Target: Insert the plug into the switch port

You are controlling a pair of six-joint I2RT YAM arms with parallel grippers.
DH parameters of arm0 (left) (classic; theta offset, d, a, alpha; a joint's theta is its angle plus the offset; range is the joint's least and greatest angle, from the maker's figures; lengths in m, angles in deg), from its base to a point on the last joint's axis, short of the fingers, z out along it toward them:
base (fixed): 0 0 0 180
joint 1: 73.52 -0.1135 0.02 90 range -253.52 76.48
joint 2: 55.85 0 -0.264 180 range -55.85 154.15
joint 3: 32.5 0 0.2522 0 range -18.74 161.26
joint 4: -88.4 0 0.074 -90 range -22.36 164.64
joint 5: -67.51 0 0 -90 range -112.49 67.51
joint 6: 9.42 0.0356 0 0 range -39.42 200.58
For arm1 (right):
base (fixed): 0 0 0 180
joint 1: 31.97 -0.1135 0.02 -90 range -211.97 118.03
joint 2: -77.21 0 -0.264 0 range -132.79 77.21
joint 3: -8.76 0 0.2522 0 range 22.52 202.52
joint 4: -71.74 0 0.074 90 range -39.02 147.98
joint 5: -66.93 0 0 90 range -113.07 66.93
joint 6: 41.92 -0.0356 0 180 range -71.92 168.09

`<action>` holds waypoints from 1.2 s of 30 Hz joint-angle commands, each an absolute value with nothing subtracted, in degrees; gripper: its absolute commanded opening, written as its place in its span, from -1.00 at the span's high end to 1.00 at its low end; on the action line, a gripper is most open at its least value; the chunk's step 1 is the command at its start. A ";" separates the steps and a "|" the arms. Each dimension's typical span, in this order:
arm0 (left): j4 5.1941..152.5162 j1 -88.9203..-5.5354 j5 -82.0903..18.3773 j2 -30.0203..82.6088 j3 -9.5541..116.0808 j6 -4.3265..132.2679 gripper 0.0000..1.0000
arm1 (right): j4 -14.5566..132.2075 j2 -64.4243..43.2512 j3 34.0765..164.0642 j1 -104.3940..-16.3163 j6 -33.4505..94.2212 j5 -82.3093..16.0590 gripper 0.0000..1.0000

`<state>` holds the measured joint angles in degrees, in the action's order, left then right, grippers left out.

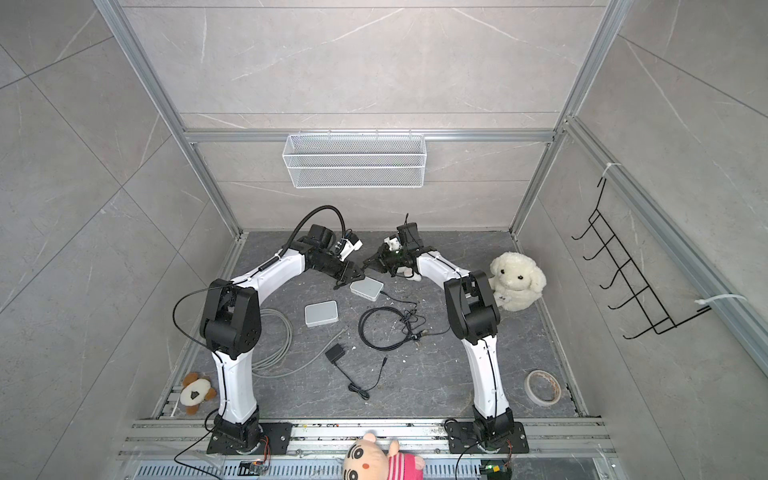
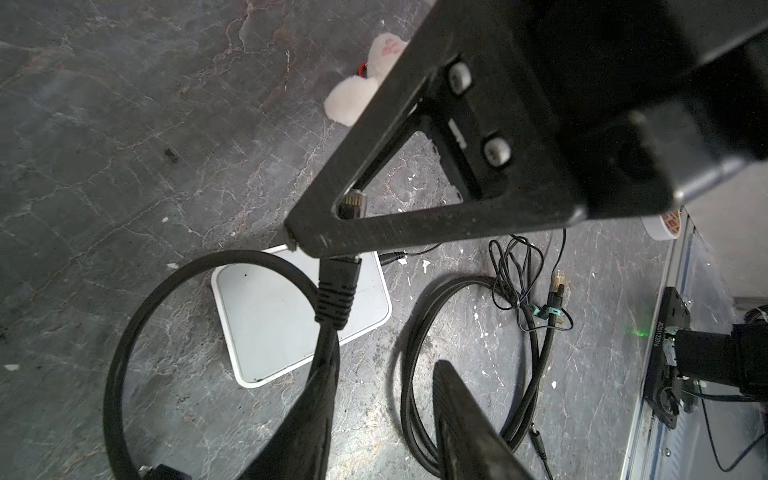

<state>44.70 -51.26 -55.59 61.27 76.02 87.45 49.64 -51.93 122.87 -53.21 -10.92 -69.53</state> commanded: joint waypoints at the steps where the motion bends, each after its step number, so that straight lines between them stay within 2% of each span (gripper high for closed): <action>1: 49.41 -51.23 -50.17 59.64 74.50 84.81 0.14 | 49.99 -51.01 121.97 -53.55 -12.21 -71.99 0.86; 10: 57.09 -51.46 -50.64 54.82 69.58 83.22 0.14 | 50.18 -51.02 121.66 -53.63 -11.68 -71.13 0.87; 20: 58.28 -51.41 -53.05 58.53 68.87 82.34 0.13 | 53.67 -51.02 120.77 -53.58 -14.90 -71.15 0.88; 25: 60.40 -51.46 -52.43 58.81 67.61 81.80 0.26 | 55.04 -51.02 120.15 -53.60 -16.31 -71.41 0.88; 30: 61.73 -51.46 -53.50 59.07 66.46 80.92 0.27 | 56.37 -51.19 119.70 -53.57 -17.55 -71.59 0.89; 32: 63.46 -51.63 -53.74 58.67 65.34 80.02 0.39 | 56.31 -51.11 119.90 -53.64 -17.57 -71.67 0.88; 34: 64.69 -51.96 -54.81 58.74 64.96 79.12 0.63 | 56.26 -51.15 119.91 -53.59 -17.54 -71.84 0.88; 36: 64.66 -52.29 -56.12 59.19 65.34 78.72 0.71 | 56.31 -51.16 119.89 -53.60 -17.66 -71.89 0.88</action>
